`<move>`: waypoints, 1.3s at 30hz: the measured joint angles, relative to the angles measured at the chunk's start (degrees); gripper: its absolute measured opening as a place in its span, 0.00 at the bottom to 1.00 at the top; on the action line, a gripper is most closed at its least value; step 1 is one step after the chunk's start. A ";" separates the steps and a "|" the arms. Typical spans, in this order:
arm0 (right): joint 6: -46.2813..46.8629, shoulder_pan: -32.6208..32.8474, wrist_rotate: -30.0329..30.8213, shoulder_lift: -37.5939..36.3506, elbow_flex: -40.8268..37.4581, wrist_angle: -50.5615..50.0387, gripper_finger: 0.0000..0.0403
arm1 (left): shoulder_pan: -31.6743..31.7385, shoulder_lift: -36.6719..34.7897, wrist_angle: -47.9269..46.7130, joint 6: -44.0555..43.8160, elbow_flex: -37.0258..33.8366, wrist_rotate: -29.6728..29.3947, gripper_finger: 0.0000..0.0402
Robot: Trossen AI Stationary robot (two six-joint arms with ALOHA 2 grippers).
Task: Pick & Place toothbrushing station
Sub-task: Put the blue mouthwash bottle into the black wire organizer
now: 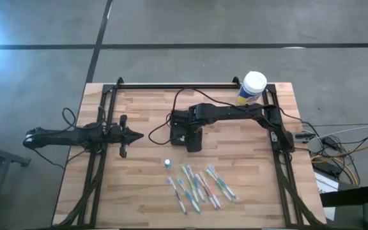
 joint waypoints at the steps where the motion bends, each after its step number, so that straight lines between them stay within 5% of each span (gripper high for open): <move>1: -0.01 0.00 0.00 0.00 0.00 0.00 0.41 | 0.00 0.00 -0.02 0.00 0.00 -0.01 0.03; 18: -0.15 0.00 2.80 -0.11 0.16 -0.20 0.41 | 0.00 0.00 -0.04 0.35 0.00 0.00 0.03; 30: 1.71 0.04 4.99 -0.22 7.97 -5.95 0.41 | 0.01 0.00 -0.09 0.46 0.00 0.00 0.03; 35: 2.64 1.15 -5.30 -2.75 12.34 -2.13 0.41 | 0.01 0.00 -0.22 0.48 0.00 0.00 0.03; 39: 2.14 5.37 -7.04 -9.32 11.92 8.21 0.40 | 0.01 0.06 -0.26 0.43 0.00 0.03 0.03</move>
